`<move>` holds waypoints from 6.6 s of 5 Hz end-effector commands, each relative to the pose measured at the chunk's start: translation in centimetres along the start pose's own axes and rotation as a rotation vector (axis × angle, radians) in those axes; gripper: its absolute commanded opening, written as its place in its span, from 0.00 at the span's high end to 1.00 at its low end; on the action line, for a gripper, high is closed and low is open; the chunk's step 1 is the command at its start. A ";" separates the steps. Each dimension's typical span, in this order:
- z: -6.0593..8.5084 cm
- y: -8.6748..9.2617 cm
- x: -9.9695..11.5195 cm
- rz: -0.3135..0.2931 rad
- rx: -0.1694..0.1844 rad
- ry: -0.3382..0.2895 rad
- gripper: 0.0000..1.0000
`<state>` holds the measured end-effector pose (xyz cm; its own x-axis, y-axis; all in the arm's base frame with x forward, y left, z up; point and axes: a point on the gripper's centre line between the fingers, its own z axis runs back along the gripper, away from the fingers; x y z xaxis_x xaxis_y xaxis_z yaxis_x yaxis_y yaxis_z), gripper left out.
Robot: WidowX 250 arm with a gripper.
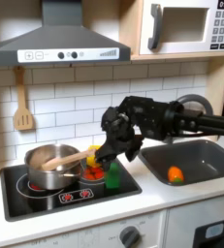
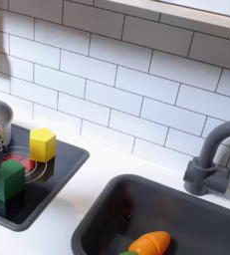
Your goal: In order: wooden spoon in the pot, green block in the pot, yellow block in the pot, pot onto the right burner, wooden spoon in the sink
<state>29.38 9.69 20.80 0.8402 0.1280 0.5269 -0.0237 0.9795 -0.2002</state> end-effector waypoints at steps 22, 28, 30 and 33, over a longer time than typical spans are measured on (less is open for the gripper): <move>-1.6 9.0 9.0 0.306 0.291 -0.287 1.00; -1.4 7.0 11.2 0.208 0.270 -0.300 0.00; -2.1 3.7 12.0 0.151 0.207 -0.304 0.00; -6.8 0.7 11.7 0.132 0.039 -0.146 0.00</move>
<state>42.81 10.99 21.43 0.7362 0.2718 0.6198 -0.1515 0.9587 -0.2406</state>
